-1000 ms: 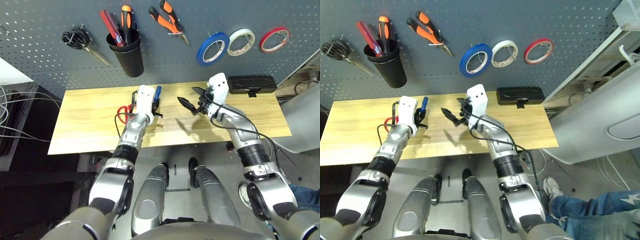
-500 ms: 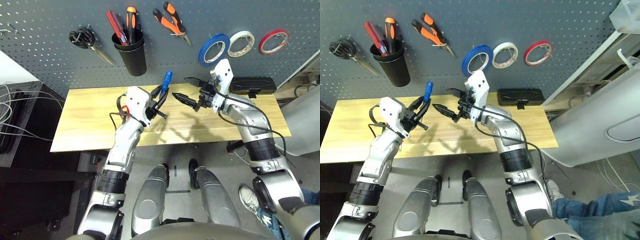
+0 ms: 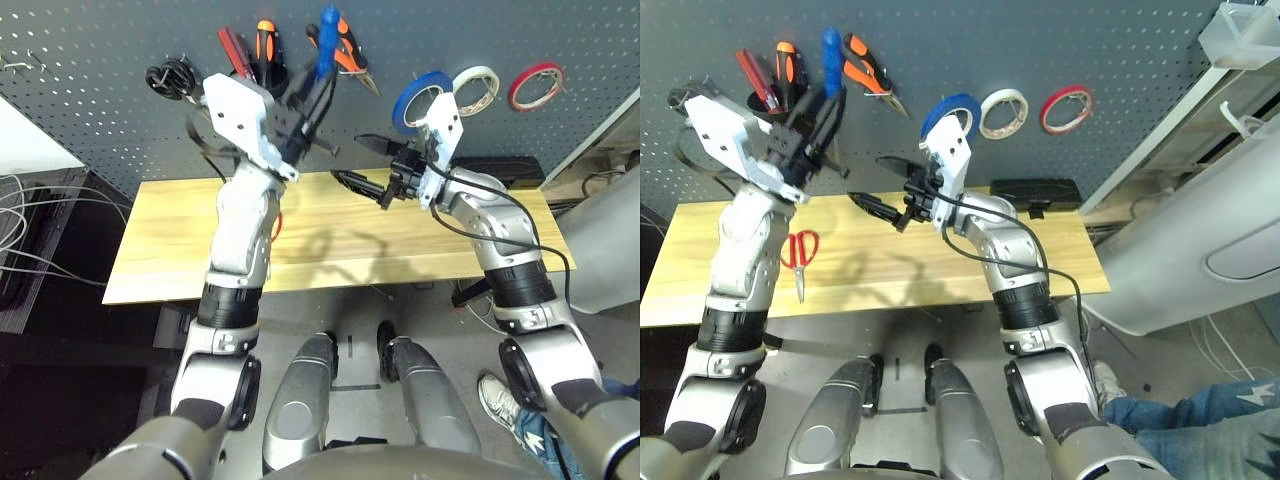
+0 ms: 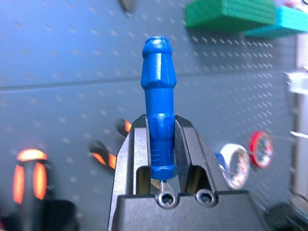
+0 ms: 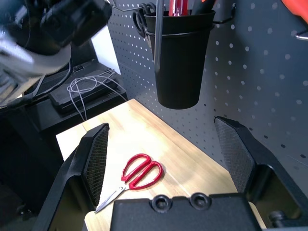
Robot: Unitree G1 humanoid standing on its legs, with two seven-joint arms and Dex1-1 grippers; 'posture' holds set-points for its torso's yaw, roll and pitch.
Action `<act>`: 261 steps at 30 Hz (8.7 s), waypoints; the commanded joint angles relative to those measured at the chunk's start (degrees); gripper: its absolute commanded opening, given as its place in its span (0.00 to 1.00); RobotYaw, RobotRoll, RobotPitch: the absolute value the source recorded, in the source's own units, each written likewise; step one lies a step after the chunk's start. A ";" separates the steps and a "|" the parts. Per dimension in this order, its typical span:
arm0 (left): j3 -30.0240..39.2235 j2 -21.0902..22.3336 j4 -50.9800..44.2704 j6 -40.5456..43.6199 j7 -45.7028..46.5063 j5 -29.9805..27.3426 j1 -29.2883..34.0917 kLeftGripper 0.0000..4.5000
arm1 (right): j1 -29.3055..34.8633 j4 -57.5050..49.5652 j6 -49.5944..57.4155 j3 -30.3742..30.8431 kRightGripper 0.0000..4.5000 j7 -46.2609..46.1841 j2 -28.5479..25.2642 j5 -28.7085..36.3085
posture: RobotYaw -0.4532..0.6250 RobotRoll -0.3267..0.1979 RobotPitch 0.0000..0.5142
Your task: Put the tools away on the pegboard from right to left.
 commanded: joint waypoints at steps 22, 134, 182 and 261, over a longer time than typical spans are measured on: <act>7.15 9.22 31.77 -19.37 4.15 3.37 -20.23 0.13 | -0.88 2.15 -3.41 0.14 1.00 -2.22 2.03 -0.16 | 0.57 0.62 0.45; 3.84 13.85 66.52 6.39 18.50 11.97 1.81 1.00 | -3.78 34.75 -18.57 5.19 1.00 -4.01 10.44 -14.91 | 0.51 0.62 0.60; 9.97 10.69 30.59 -5.10 18.34 8.35 21.34 0.00 | -2.70 14.06 -16.41 4.25 1.00 2.59 8.74 -9.21 | 0.56 0.62 0.51; 9.16 17.19 39.19 -3.24 6.51 5.01 9.51 0.92 | -5.86 16.97 -4.99 -2.27 1.00 -12.73 10.53 -3.04 | 0.56 0.62 0.46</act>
